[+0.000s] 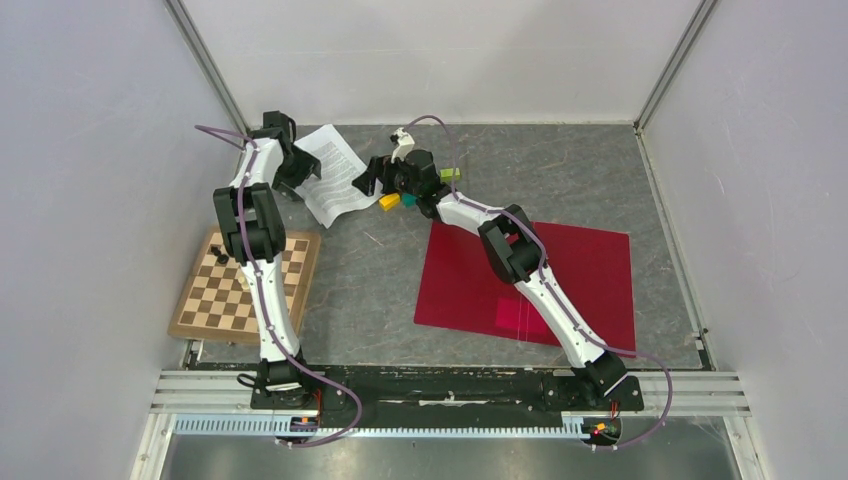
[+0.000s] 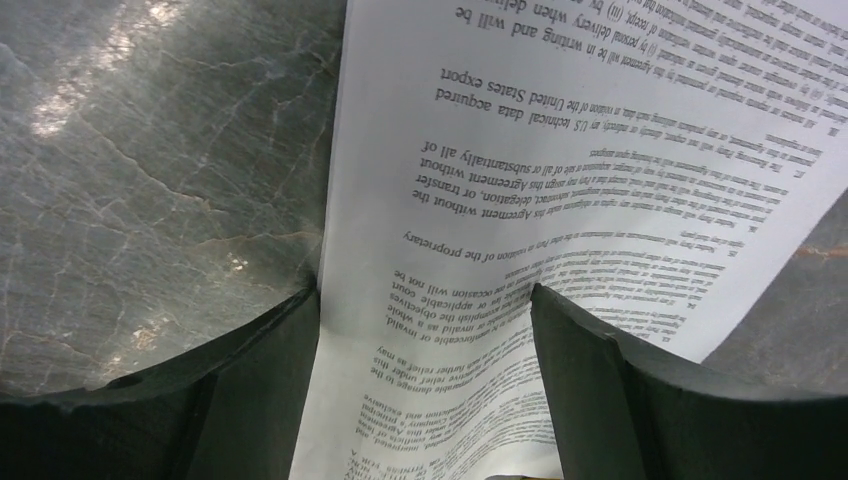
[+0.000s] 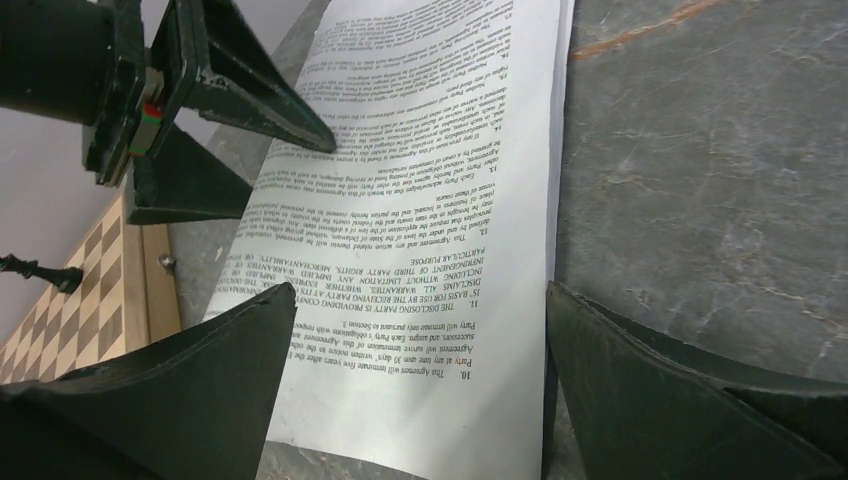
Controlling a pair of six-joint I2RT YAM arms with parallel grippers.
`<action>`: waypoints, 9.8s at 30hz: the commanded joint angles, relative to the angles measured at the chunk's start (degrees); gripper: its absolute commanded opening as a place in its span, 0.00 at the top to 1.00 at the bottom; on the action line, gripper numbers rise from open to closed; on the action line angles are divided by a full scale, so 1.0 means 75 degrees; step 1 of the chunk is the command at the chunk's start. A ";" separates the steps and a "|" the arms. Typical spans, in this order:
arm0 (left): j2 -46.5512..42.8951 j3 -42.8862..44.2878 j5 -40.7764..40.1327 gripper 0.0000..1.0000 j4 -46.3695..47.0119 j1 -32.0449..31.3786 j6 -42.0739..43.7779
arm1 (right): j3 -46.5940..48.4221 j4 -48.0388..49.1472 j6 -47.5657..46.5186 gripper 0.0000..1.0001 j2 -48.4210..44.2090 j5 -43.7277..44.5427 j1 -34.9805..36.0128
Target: Put the files into the folder
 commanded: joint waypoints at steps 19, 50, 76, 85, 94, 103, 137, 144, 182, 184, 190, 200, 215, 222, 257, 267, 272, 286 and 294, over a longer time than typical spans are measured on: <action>0.0047 0.0249 0.1186 0.79 0.0348 -0.0196 0.0450 | -0.0172 -0.0761 -0.0271 0.02 -0.0697 -0.0716 0.0095; -0.7402 -0.4915 0.7373 0.98 0.6102 -0.2542 0.1799 | -0.9603 0.1530 0.1228 0.02 -1.1073 -0.2606 -0.2311; -0.8243 -0.6466 0.8344 0.98 0.8300 -0.4202 0.0811 | -1.1731 0.3464 0.2943 0.17 -1.3617 -0.2651 -0.2445; -0.8000 -0.6481 0.8232 0.95 0.7828 -0.4305 0.1028 | -1.1395 0.1795 0.1841 0.73 -1.3577 -0.2201 -0.2439; -0.7636 -0.6092 0.5999 0.38 0.5162 -0.4330 0.2215 | -1.0177 -0.1933 -0.0128 1.00 -1.3488 -0.0448 -0.2329; -0.7160 -0.5773 0.2363 0.37 0.3669 -0.4593 0.2235 | -0.9564 -0.4465 -0.1387 1.00 -1.3584 0.1852 -0.2222; -0.0546 -0.0693 -0.1505 0.56 0.3408 -0.9524 0.1510 | -0.7544 -0.7530 -0.2847 1.00 -1.4262 0.6843 -0.2187; 0.0124 0.0014 -0.1581 0.59 0.3396 -0.9644 0.1681 | -0.7692 -0.7541 -0.2837 1.00 -1.4372 0.6851 -0.2187; -0.2515 -0.3832 -0.3922 0.98 0.1982 -0.9617 -0.1380 | -0.8511 -0.7191 -0.2552 1.00 -1.4535 0.5640 -0.2184; -0.2623 -0.4022 -0.3946 0.98 0.2078 -0.9493 -0.1262 | -0.8552 -0.7195 -0.2546 1.00 -1.4558 0.5631 -0.2187; -0.2787 -0.4545 -0.2688 0.98 0.3282 -0.8793 0.0097 | -0.8702 -0.7127 -0.2545 1.00 -1.4616 0.5610 -0.2187; -0.2135 -0.4092 -0.2245 0.98 0.3359 -0.7809 0.0644 | -0.8921 -0.7053 -0.2549 1.00 -1.4607 0.5414 -0.2187; -0.3225 -0.5893 -0.1623 0.96 0.3476 -0.7634 0.0365 | -0.9155 -0.6317 -0.1946 1.00 -1.4079 0.2375 -0.2172; -0.3986 -0.5719 -0.1068 0.47 0.3367 -0.7476 0.0993 | -0.8987 -0.6281 -0.1908 1.00 -1.3933 0.1750 -0.2140; -0.5727 -0.5741 0.8205 0.23 1.8614 -0.2782 -0.5724 | -0.6617 -0.2471 0.0051 1.00 -1.3492 -0.4906 -0.2126; -0.7175 -0.5613 0.8443 0.25 1.8606 -0.2747 -0.5883 | -0.6879 0.0507 0.1409 1.00 -1.4023 -0.5940 -0.2135; -0.7851 -0.5474 0.8490 0.26 1.8602 -0.2747 -0.5971 | -0.6630 0.1129 0.1636 1.00 -1.3808 -0.6143 -0.2135; -0.8798 -0.6514 0.8443 0.36 1.5339 -0.2771 -0.4015 | -0.6255 -0.1292 0.0212 1.00 -1.2739 -0.5414 -0.1988; -0.9701 -0.8707 0.5831 0.52 0.9229 -0.4046 -0.0139 | -0.8641 -0.3804 -0.0767 1.00 -1.2753 -0.2865 -0.1988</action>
